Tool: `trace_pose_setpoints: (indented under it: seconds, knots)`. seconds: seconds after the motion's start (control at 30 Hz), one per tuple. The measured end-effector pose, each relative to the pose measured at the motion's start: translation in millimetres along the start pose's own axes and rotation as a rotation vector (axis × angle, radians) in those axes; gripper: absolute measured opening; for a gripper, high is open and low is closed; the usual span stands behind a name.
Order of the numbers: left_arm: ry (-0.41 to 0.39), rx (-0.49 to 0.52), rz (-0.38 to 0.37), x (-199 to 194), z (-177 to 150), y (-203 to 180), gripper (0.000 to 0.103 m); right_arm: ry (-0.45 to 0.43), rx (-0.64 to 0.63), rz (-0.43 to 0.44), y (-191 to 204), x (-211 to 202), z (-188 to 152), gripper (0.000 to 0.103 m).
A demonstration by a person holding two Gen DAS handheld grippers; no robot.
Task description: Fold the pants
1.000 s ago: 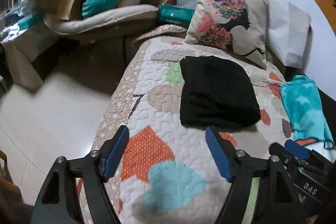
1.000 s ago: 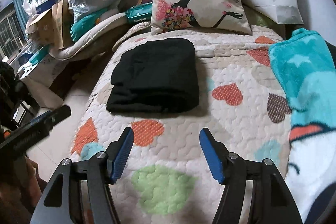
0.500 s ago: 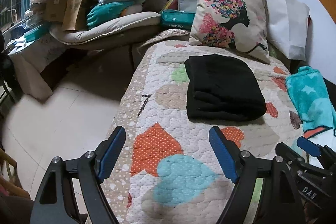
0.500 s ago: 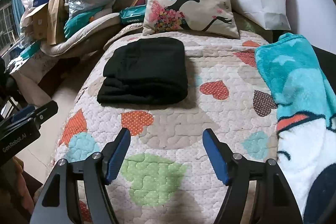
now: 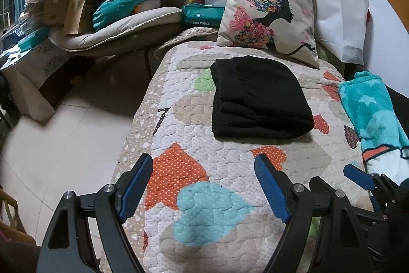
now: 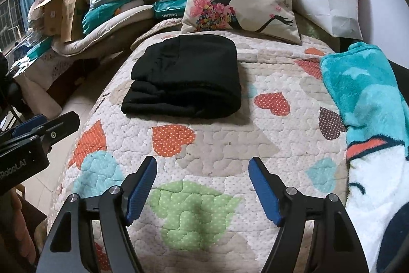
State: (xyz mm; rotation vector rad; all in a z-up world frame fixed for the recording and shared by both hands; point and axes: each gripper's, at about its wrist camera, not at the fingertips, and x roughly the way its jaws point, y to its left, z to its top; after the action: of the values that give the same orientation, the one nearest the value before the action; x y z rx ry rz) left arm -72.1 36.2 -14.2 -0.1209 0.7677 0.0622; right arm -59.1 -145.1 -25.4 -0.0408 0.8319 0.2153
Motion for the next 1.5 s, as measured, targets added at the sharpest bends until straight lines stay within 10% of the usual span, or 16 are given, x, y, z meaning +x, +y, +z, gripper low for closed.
trace_pose_setpoints:
  seconds: [1.5]
  knots:
    - [-0.033,0.057,-0.003,-8.3,-1.8,-12.1,0.081,0.004,0.004,-0.008,-0.9,2.8,-1.3,0.082]
